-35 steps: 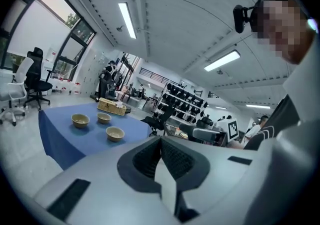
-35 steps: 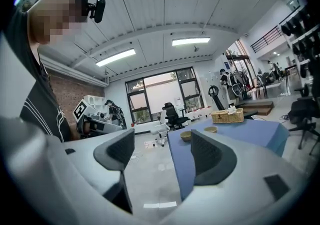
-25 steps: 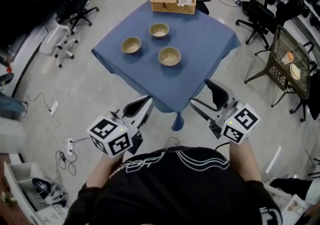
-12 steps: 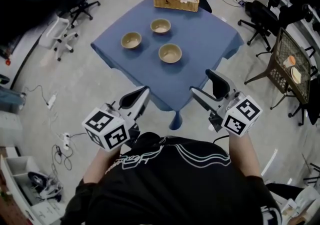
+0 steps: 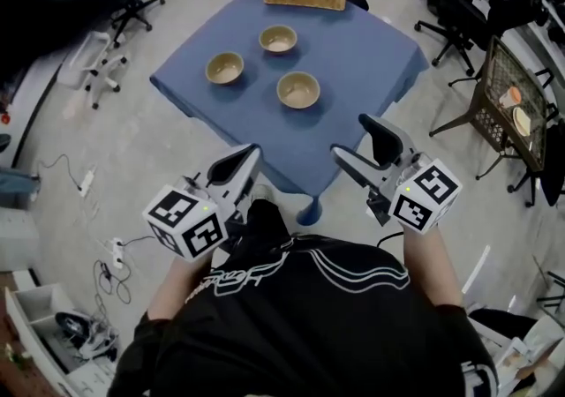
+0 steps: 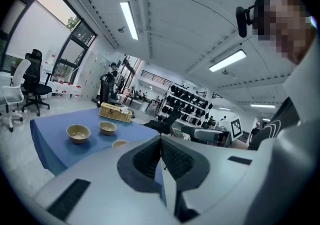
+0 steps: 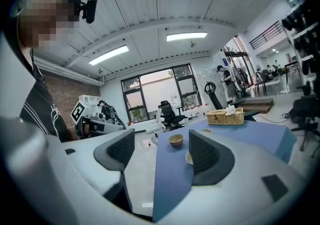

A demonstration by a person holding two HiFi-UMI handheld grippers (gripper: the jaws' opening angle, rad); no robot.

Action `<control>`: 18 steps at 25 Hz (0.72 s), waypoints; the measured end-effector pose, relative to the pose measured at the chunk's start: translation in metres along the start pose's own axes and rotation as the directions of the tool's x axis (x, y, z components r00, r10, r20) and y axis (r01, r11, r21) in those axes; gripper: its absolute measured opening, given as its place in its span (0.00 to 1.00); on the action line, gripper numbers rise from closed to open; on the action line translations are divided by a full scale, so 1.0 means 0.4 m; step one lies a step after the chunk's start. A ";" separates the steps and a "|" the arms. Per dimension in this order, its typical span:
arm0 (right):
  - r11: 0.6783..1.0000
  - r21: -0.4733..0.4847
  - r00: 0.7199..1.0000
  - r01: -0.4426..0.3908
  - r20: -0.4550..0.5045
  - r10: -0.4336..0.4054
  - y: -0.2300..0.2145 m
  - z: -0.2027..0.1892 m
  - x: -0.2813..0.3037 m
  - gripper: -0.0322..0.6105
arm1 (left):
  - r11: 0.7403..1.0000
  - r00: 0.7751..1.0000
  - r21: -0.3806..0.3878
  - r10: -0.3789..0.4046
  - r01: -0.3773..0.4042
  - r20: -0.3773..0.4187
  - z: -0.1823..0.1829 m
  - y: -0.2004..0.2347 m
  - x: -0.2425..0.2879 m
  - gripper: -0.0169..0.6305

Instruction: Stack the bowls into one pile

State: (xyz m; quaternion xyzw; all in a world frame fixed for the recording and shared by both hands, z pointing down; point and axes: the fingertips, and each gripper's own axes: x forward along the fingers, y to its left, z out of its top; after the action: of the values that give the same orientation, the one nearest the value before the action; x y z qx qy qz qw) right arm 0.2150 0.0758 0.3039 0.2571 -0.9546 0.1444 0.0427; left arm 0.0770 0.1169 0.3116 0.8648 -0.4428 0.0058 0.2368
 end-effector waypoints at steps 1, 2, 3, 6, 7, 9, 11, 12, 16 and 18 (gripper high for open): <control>1.000 0.004 1.000 0.009 0.000 -0.009 -0.012 0.002 0.010 0.59 | 1.000 1.000 0.000 -0.005 0.005 -0.006 0.004 0.013 0.012 0.06; 1.000 0.009 1.000 0.019 -0.002 -0.019 -0.025 0.004 0.021 0.59 | 1.000 1.000 0.000 -0.012 0.012 -0.013 0.010 0.026 0.026 0.06; 1.000 0.014 1.000 0.027 -0.004 -0.027 -0.038 0.006 0.035 0.59 | 1.000 1.000 0.000 -0.019 0.019 -0.020 0.017 0.042 0.040 0.06; 0.998 0.030 0.999 0.051 -0.010 -0.050 -0.079 0.014 0.087 0.59 | 0.999 0.998 0.000 -0.039 0.039 -0.041 0.043 0.096 0.080 0.06; 0.998 0.036 0.998 0.058 -0.010 -0.058 -0.093 0.016 0.103 0.59 | 0.999 0.998 0.002 -0.045 0.045 -0.048 0.051 0.114 0.094 0.06; 0.996 0.050 0.997 0.076 -0.015 -0.075 -0.123 0.017 0.133 0.59 | 0.999 0.997 0.017 -0.050 0.051 -0.065 0.067 0.151 0.122 0.06; 0.993 0.068 0.995 0.094 -0.024 -0.093 -0.153 0.015 0.163 0.59 | 0.998 0.995 0.033 -0.054 0.057 -0.082 0.083 0.188 0.149 0.06; 0.991 0.079 0.994 0.104 -0.028 -0.102 -0.167 0.015 0.177 0.59 | 0.997 0.994 0.033 -0.059 0.063 -0.089 0.090 0.208 0.162 0.06; 0.983 0.106 0.989 0.147 -0.043 -0.143 -0.225 0.018 0.235 0.59 | 0.996 0.989 0.017 -0.087 0.089 -0.118 0.116 0.287 0.213 0.06; 0.980 0.117 0.986 0.164 -0.056 -0.158 -0.249 0.014 0.261 0.59 | 0.995 0.986 0.008 -0.098 0.100 -0.135 0.124 0.319 0.238 0.06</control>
State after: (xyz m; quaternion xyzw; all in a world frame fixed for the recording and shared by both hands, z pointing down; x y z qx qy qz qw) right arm 0.1750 -0.0579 0.3399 0.3321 -0.9190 0.2039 0.0607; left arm 0.0267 -0.0397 0.3400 0.8850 -0.3824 0.0557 0.2599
